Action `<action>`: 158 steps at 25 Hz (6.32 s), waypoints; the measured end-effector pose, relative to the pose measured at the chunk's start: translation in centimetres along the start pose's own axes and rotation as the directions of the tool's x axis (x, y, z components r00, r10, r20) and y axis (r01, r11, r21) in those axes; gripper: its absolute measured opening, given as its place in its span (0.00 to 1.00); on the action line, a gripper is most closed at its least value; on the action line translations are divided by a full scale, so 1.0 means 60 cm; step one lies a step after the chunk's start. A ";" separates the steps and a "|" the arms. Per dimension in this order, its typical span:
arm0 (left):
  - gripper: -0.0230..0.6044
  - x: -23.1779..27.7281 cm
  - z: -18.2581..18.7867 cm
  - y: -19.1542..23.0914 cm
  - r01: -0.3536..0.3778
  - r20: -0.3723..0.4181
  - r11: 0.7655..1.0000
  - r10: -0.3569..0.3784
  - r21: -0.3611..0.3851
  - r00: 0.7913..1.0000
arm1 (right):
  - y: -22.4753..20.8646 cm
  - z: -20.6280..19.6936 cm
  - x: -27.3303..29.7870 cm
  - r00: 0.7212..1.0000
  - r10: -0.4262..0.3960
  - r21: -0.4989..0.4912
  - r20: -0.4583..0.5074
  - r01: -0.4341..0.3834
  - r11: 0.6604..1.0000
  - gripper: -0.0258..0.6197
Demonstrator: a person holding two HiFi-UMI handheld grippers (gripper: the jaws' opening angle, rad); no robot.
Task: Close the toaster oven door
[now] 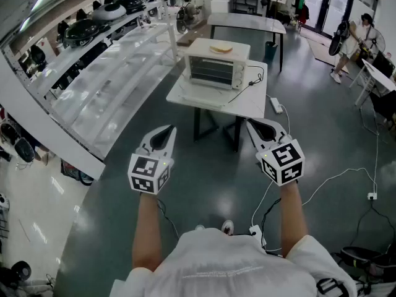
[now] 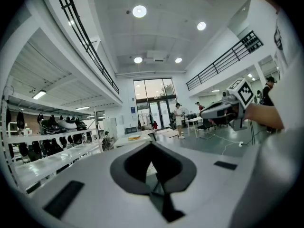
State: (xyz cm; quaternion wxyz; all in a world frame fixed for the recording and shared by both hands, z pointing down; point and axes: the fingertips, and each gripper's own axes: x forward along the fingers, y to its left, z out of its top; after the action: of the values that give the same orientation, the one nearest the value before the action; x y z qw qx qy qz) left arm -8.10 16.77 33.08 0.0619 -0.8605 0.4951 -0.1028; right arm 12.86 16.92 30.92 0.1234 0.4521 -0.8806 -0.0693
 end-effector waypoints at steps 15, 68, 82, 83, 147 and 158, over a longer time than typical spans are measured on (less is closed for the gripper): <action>0.06 0.002 -0.011 0.002 -0.012 -0.033 1.000 0.013 0.026 0.999 | -0.007 -0.004 0.003 1.000 -0.005 0.068 0.010 0.004 0.998 0.06; 0.23 0.215 -0.167 0.233 0.099 -0.124 0.993 -0.106 -0.067 0.987 | -0.061 -0.109 0.332 0.983 -0.055 0.130 -0.178 0.079 0.988 0.25; 0.23 0.542 -0.139 0.334 0.040 -0.205 0.998 -0.049 -0.049 0.978 | -0.338 -0.165 0.578 0.987 0.036 0.227 -0.155 0.000 0.974 0.25; 0.23 0.560 -0.138 0.338 0.040 -0.210 0.998 -0.049 -0.050 0.977 | -0.353 -0.165 0.591 0.988 0.037 0.236 -0.148 -0.001 0.972 0.25; 0.23 0.760 -0.540 0.305 0.424 -0.483 0.844 -0.536 -0.328 0.692 | -0.208 -0.695 0.703 0.762 0.011 0.579 -0.648 0.483 0.657 0.24; 0.23 0.761 -0.500 0.355 0.383 -0.439 0.870 -0.489 -0.312 0.754 | -0.225 -0.664 0.704 0.745 -0.034 0.540 -0.666 0.512 0.668 0.18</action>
State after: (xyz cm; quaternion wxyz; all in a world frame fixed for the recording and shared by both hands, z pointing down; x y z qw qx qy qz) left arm -10.80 -33.53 63.04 -0.1834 -0.8964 0.2861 -0.2845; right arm 10.85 -25.71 72.55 0.2062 0.5957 -0.6680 0.3954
